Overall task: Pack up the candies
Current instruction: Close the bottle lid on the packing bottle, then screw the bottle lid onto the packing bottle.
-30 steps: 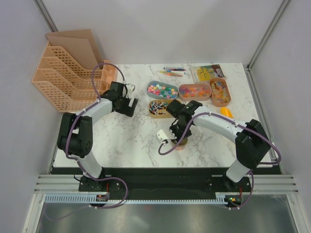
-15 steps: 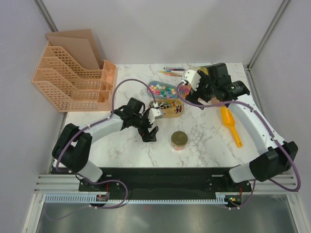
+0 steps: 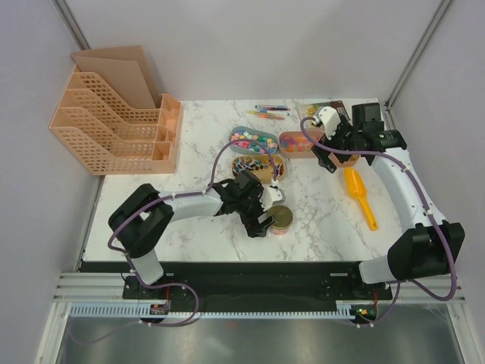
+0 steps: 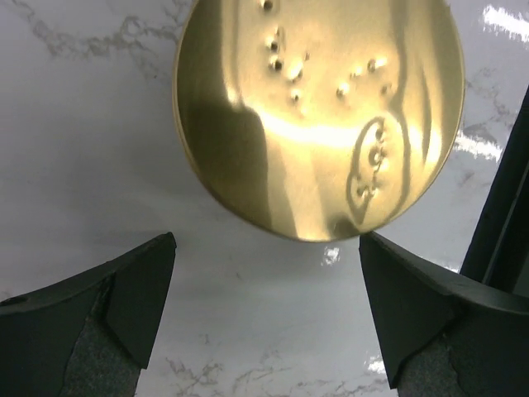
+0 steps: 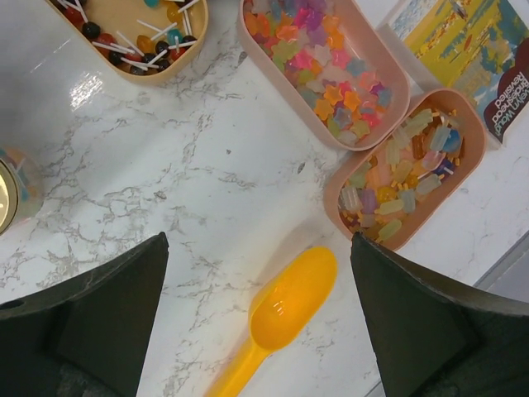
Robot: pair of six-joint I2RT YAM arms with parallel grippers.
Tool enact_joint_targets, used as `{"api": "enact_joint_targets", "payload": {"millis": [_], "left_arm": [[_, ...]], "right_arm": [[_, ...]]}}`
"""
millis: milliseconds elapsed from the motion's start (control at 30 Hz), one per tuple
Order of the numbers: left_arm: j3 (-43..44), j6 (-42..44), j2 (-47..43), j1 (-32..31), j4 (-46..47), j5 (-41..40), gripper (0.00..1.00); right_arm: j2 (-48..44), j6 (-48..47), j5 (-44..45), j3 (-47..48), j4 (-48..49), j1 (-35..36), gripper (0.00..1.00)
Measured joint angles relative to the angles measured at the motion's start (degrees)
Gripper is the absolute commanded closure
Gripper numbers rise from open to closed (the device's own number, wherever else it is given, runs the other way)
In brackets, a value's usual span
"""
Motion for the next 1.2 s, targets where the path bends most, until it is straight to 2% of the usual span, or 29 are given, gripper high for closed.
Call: {"api": "enact_joint_targets", "payload": {"millis": [167, 367, 567, 767, 1200], "left_arm": [[-0.3, -6.9, 2.0, -2.4, 8.2, -4.5, 0.0], [-6.6, -10.2, 2.0, -4.9, 23.1, -10.7, 0.0], [-6.3, -9.2, 5.3, -8.8, 30.0, -15.2, 0.0], [-3.3, -9.2, 12.0, -12.3, 39.7, -15.6, 0.0], [-5.2, -9.2, 13.6, -13.6, 47.8, -17.2, 0.0]], "right_arm": [[-3.2, -1.1, -2.9, -4.5, 0.1, -2.6, 0.02], [-5.1, -6.2, -6.3, -9.8, -1.4, -4.3, 0.02], [-0.5, -9.7, -8.9, -10.3, -2.6, -4.4, 0.02], [5.3, -12.7, -10.1, -10.4, -3.0, -4.4, 0.02], [5.9, -24.1, -14.7, -11.2, -4.8, -4.5, 0.02]]}}
